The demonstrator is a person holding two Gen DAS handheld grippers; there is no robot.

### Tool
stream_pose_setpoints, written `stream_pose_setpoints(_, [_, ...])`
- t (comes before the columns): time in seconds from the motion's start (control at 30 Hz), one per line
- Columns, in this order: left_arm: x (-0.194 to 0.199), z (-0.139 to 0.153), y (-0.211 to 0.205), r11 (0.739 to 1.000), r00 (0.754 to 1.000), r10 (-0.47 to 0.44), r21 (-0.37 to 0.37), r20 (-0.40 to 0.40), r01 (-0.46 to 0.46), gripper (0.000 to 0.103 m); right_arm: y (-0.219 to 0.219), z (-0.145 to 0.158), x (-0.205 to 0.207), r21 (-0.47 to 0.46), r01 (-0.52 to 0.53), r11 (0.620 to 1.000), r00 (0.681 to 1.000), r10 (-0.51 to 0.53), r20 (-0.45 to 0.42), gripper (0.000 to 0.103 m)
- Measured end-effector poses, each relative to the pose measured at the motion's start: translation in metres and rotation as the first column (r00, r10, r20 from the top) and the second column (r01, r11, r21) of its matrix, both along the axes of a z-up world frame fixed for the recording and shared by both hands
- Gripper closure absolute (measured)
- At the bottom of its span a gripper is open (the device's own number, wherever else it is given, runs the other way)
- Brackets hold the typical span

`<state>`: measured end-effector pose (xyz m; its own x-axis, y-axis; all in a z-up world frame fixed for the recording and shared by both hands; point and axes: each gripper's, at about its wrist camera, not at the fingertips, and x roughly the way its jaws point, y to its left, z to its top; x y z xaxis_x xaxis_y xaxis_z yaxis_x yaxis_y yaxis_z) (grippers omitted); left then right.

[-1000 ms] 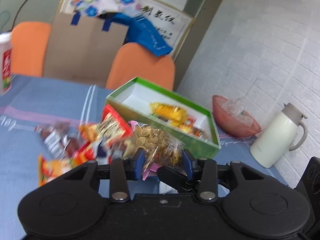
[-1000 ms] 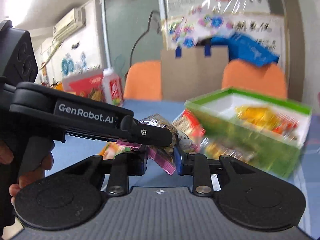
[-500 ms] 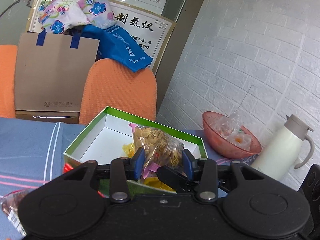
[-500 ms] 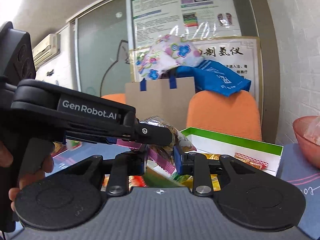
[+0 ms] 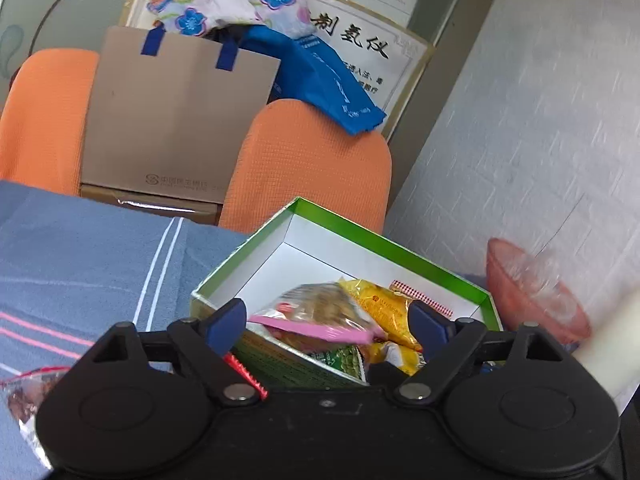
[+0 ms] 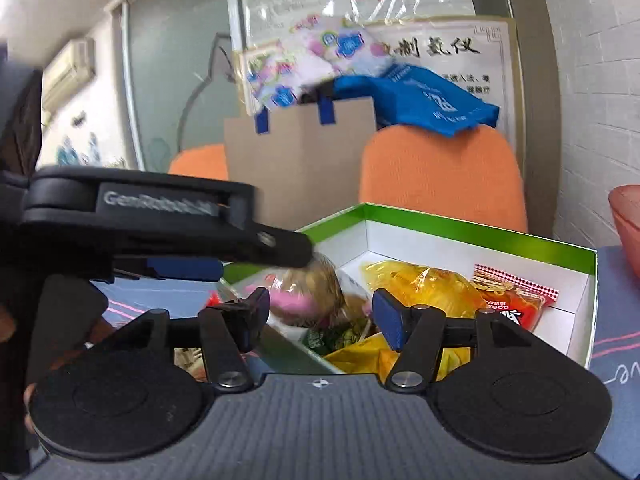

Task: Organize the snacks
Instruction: 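Carry the pumpkin-seed bag into the green box and open both grippers, then grasp the brown-labelled snack bag with both grippers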

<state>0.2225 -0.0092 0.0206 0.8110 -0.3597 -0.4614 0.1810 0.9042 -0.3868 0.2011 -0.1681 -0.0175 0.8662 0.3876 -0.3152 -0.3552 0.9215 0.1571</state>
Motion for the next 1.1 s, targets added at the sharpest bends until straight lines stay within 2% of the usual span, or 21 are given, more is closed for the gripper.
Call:
stream_pose_setpoints(0.1, [-0.020,0.011,0.009,0.999,1.000,0.022,-0.024,0.020,-0.021,0.000,-0.006,0.008,-0.018,0.009,0.012,1.000,1.000,-0.012,0.003,0.000])
stream_pose_setpoints(0.27, [-0.058,0.027,0.007,1.000,0.999,0.010,-0.009,0.042,-0.010,0.000,-0.015,0.020,-0.057,0.011,0.013,1.000,0.999,-0.013,0.033,0.000])
stream_pose_setpoints(0.5, [-0.093,0.013,-0.004,0.998,0.998,-0.065,-0.014,-0.005,0.065,0.000,-0.028,0.008,-0.105,0.016,0.039,0.999,0.999,-0.039,-0.012,0.000])
stream_pose_setpoints(0.7, [-0.066,-0.012,-0.027,0.995,0.994,-0.085,0.053,-0.075,0.089,0.000,-0.034,-0.014,-0.122,0.042,0.085,0.995,0.991,-0.080,-0.110,0.000])
stream_pose_setpoints(0.77, [-0.052,-0.021,-0.033,0.994,0.992,-0.066,0.074,-0.110,0.074,0.000,-0.035,-0.017,-0.124,0.038,0.097,0.995,0.989,-0.092,-0.120,0.000])
stream_pose_setpoints(0.87, [-0.041,-0.032,-0.038,0.993,0.985,-0.080,0.068,-0.154,0.091,0.000,-0.037,-0.016,-0.126,0.038,0.105,0.994,0.988,-0.100,-0.121,0.000])
stream_pose_setpoints(0.9, [-0.042,-0.035,-0.040,0.990,0.983,-0.086,0.096,-0.160,0.103,0.030,-0.037,-0.016,-0.126,0.040,0.106,0.994,0.987,-0.100,-0.122,0.000])
stream_pose_setpoints(0.93, [-0.046,-0.038,-0.041,0.987,0.983,-0.106,0.108,-0.147,0.122,0.032,-0.038,-0.016,-0.126,0.040,0.105,0.994,0.987,-0.100,-0.123,0.000])
stream_pose_setpoints(1.1, [-0.082,-0.038,-0.026,0.986,0.980,-0.146,0.057,-0.134,0.155,0.036,-0.038,-0.022,-0.125,0.052,0.104,0.993,0.985,-0.095,-0.146,0.000])
